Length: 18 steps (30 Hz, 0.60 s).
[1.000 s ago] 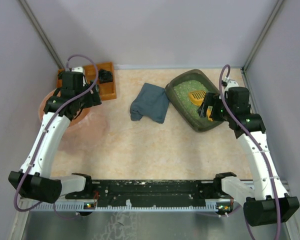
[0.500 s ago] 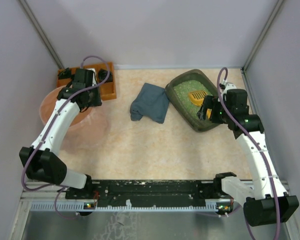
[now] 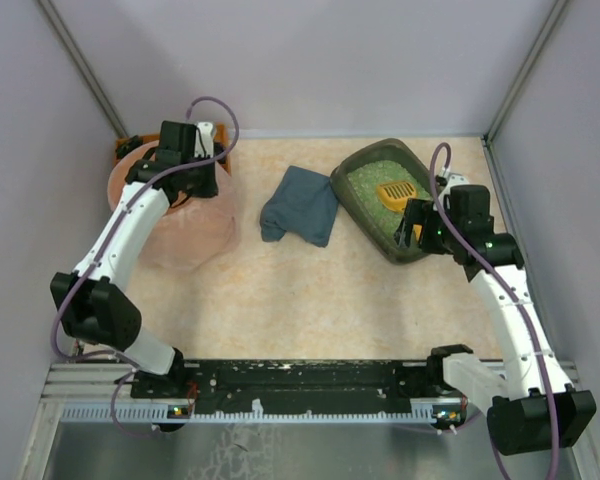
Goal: Clean the litter box
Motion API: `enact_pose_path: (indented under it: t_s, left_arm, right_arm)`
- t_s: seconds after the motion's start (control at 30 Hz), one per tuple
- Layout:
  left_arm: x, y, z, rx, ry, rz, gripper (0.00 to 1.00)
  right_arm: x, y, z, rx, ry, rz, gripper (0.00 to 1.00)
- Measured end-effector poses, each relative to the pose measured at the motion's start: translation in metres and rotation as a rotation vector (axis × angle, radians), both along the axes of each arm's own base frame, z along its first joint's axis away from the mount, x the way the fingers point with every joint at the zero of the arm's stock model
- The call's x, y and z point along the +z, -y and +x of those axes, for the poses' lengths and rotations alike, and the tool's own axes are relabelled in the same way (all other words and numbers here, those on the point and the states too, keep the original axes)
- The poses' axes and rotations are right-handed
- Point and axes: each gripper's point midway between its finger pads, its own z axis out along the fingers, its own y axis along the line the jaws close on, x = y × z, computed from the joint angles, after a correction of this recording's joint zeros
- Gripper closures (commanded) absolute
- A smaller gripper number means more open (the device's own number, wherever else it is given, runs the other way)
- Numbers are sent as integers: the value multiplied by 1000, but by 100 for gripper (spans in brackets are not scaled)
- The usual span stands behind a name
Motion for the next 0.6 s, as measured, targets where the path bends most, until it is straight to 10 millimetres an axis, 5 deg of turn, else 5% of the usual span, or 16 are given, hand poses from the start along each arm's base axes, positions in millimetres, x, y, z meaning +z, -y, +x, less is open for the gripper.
enact_pose_path:
  t_s: [0.17,0.37,0.6]
  left_arm:
    - [4,20,12,-59,16,-31,81]
    - [6,27,17,-78,29,-53,48]
    - [12,32,20,-94,62,-79,25]
  right_arm:
    - [-3,1,-1,-5,-1,-4,13]
    - [-3,7,1,-29,4,-26,13]
    - [-3,15,8,-68,20,-57,13]
